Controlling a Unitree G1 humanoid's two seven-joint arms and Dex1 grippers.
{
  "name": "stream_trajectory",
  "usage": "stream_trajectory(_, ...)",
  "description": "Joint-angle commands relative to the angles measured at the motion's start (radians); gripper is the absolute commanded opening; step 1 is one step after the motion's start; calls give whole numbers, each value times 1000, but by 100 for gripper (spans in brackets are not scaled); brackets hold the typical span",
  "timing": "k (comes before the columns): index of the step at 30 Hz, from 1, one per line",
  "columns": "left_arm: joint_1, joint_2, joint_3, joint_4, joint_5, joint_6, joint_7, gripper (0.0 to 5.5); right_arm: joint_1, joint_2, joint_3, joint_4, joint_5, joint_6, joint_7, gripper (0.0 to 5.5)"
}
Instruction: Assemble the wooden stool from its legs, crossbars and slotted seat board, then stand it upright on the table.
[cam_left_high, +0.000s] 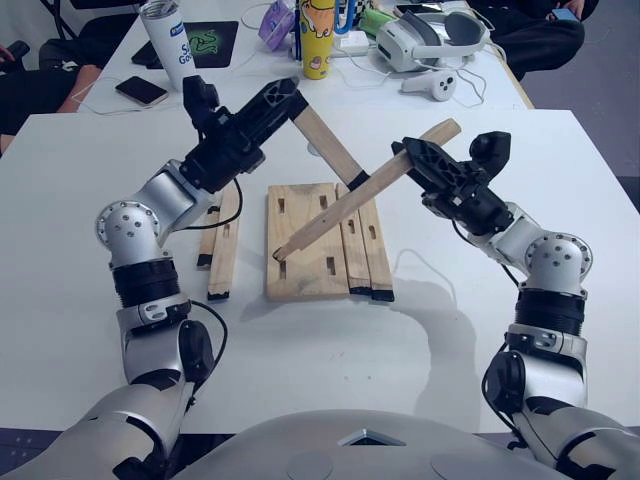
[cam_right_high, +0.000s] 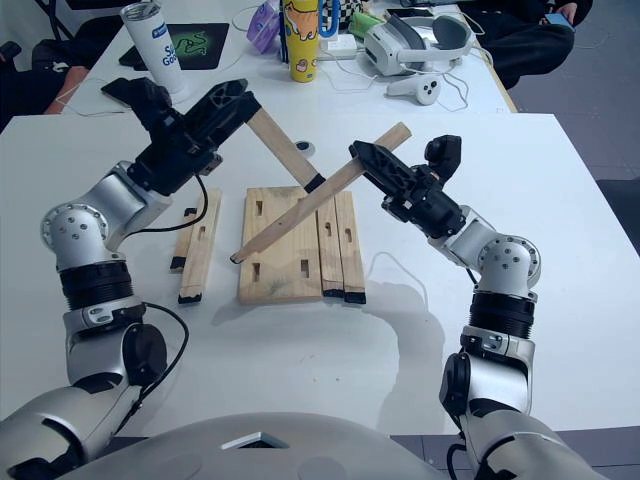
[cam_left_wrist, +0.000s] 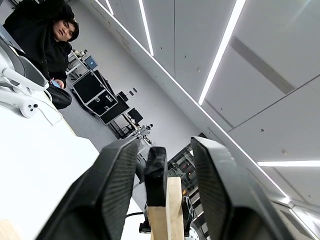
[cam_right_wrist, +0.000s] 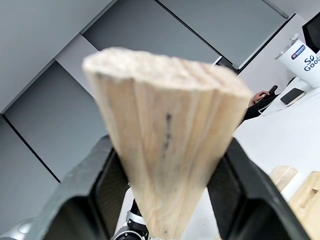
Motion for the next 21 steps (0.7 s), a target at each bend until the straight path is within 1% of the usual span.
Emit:
stream_trajectory(1,-41,104,71,58,-32,5,-9,254,12,-37,-22,-4,20,17,30,207)
stream_trajectory(3,-54,164,84,89,7,-25,-37,285,38,-61,-16,-28,24,37,57,207)
stream_trajectory(5,-38,234,45,97,98,-68,-105,288,73,-99,5,-61,3,44,96,207)
stream_trajectory(6,-10,265,-2,74,166,-103,-147,288,84,-121,18,-67,-26,31,114,207)
stream_trajectory(8,71,297,-151,-24,328,-202,-226,288,92,-166,49,-82,-95,-20,152,207)
stream_trajectory(13,273,300,-479,-188,636,-440,-367,288,53,-253,164,-133,-236,-150,312,207)
stream_trajectory(17,394,314,-606,-259,773,-584,-444,288,-12,-307,224,-94,-312,-203,408,207)
stream_trajectory(21,440,351,-673,-285,870,-688,-526,288,-86,-371,235,-32,-355,-234,490,207)
